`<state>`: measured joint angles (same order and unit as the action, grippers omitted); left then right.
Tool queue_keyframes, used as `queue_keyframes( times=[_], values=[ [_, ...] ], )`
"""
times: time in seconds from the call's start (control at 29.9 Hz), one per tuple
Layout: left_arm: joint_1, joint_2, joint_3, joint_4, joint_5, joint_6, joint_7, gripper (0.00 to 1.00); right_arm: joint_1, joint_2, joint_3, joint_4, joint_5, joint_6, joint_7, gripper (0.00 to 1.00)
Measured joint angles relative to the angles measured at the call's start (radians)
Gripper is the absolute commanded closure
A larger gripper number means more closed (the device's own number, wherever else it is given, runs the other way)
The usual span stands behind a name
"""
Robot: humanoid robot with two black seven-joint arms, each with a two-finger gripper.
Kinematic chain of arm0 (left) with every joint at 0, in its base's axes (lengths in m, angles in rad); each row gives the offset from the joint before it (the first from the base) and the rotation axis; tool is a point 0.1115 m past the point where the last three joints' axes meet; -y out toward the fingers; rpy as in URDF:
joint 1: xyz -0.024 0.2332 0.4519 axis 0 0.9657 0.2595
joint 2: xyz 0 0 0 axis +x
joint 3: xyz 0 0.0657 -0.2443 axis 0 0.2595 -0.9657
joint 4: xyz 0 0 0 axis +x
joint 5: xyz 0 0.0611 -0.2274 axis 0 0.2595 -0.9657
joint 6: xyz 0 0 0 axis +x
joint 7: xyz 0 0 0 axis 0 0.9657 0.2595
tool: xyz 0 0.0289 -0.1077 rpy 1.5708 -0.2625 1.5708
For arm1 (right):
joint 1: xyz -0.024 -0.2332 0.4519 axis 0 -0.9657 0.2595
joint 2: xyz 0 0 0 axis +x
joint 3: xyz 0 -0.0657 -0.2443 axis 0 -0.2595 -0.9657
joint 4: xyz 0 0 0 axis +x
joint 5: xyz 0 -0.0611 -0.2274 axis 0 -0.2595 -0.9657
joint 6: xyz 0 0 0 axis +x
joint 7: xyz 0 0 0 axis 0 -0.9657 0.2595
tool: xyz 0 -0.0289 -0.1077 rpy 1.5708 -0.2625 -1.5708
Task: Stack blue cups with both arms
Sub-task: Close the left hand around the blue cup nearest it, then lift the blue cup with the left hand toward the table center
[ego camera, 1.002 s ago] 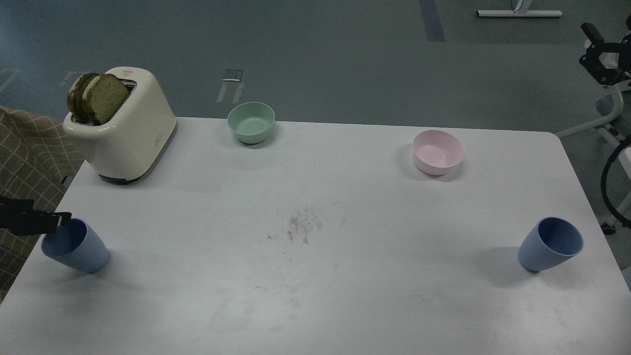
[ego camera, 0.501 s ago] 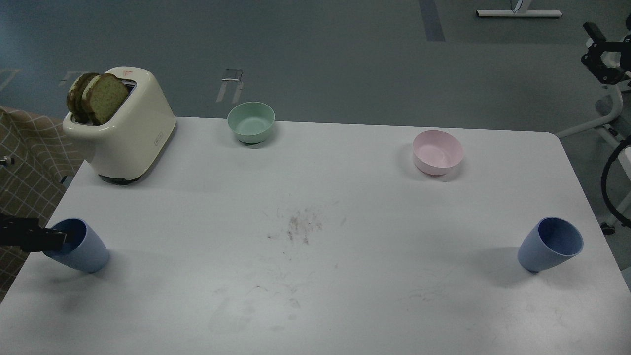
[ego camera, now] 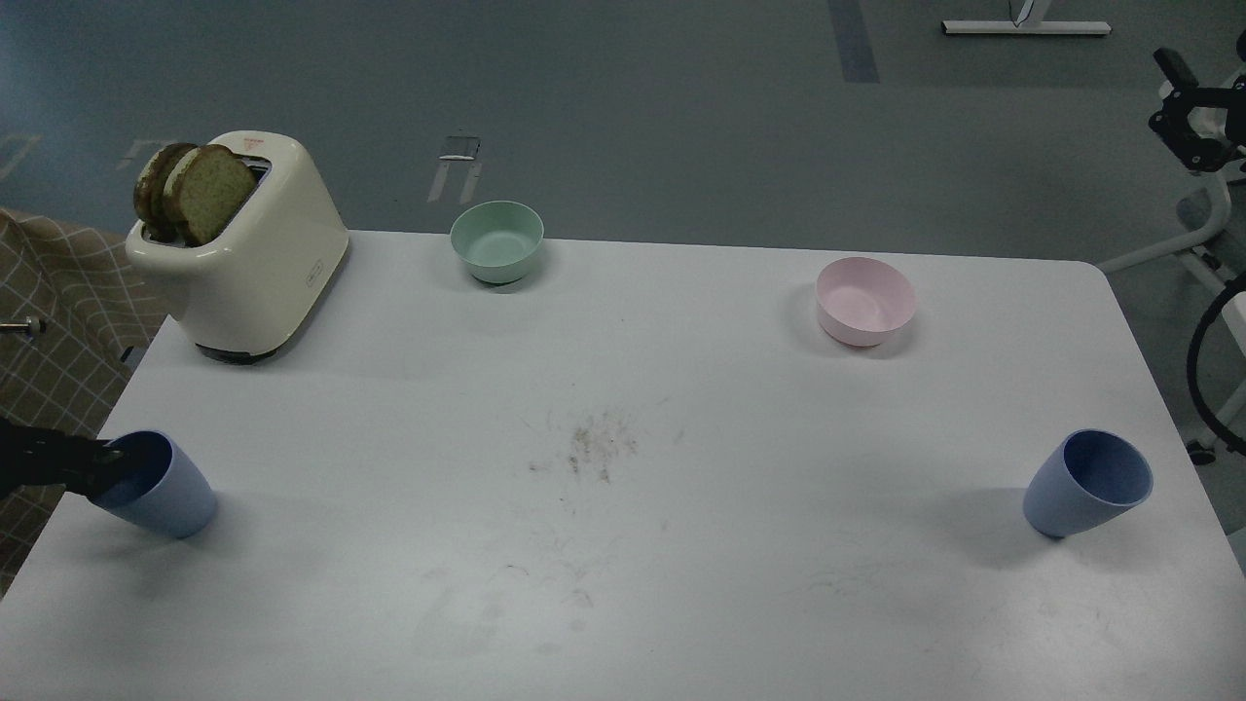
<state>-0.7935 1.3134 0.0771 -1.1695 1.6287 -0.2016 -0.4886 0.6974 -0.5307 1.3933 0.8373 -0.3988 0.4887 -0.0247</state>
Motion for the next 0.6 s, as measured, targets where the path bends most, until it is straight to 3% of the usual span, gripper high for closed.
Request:
queue_keyframes(
  times=[0.13, 0.23, 0.6],
  values=[
    [-0.070, 0.002, -0.004, -0.023, 0.004, -0.024, 0.000, 1.00, -0.002, -0.006, 0.016, -0.003, 0.001, 0.000, 0.001, 0.00],
    [-0.163, -0.019, -0.004, -0.031, 0.008, -0.089, 0.000, 1.00, -0.007, -0.014, 0.030, -0.004, 0.001, 0.000, 0.001, 0.00],
    [-0.472, -0.313, 0.000, -0.083, 0.035, -0.276, 0.000, 1.00, -0.046, -0.062, 0.067, -0.002, 0.002, 0.000, 0.000, 0.00]
  ],
)
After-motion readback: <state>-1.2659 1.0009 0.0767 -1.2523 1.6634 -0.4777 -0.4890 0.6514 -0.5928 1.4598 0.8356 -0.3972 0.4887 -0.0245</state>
